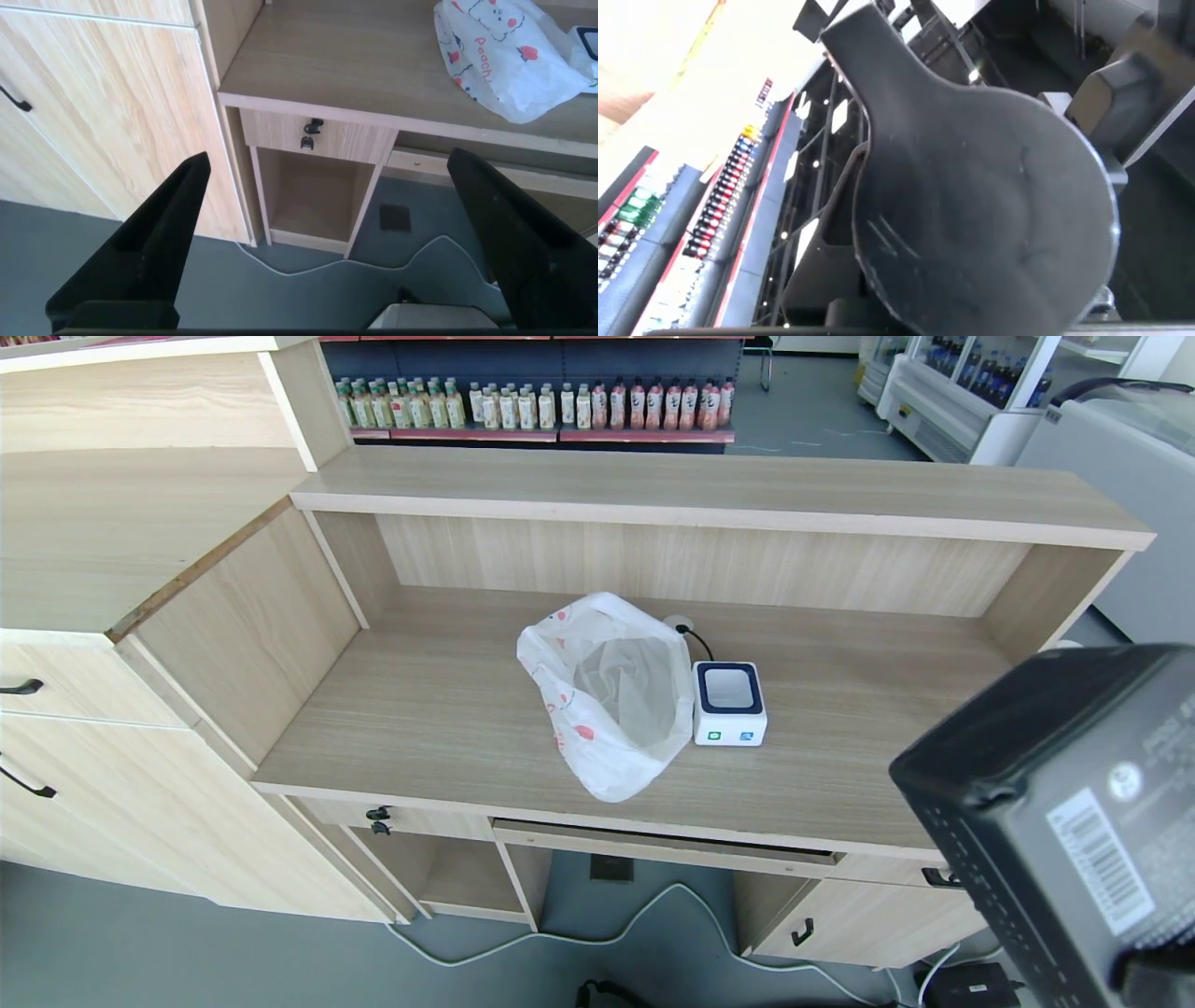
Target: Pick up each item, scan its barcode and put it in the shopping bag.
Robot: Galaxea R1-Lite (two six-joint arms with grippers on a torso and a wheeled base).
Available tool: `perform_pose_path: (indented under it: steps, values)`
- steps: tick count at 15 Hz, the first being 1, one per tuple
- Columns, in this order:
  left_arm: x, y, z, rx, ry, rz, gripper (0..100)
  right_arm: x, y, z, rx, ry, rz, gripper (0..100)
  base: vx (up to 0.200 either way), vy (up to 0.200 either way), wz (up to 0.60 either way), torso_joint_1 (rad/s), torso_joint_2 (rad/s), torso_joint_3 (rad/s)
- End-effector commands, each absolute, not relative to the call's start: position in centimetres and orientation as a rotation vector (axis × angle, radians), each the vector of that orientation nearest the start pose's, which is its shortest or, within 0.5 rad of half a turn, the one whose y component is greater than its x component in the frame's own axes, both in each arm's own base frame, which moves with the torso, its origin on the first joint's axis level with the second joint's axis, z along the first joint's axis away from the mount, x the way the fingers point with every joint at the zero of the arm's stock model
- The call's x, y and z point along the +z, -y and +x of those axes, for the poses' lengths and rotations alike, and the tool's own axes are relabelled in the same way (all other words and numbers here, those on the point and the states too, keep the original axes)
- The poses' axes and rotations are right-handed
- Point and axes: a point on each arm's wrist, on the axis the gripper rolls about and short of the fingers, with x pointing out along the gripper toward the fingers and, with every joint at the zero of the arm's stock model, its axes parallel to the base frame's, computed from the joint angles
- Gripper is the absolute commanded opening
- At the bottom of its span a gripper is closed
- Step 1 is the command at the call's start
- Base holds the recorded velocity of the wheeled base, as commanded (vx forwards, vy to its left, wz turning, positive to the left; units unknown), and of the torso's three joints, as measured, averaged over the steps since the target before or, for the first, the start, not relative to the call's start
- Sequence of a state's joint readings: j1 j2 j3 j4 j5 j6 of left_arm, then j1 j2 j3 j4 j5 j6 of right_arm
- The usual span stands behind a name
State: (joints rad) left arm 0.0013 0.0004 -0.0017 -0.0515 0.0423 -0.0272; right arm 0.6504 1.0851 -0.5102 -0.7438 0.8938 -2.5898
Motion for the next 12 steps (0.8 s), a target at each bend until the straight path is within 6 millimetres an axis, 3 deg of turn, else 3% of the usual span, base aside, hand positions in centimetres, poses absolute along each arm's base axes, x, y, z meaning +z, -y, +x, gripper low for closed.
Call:
perform_pose_path:
  steps: [1, 12]
  values:
    - [8.12, -0.09, -2.31, 0.044, 0.054, -0.029, 100, 24.97, -9.90, 10.08, -0.388, -2.475, 2.462, 0, 0.000, 0.000, 0.00, 0.000, 0.00, 0.000]
    - [8.12, -0.09, -2.31, 0.044, 0.054, -0.029, 100, 24.80, -9.61, 9.70, -0.424, -2.468, 2.465, 0, 0.000, 0.000, 0.00, 0.000, 0.00, 0.000]
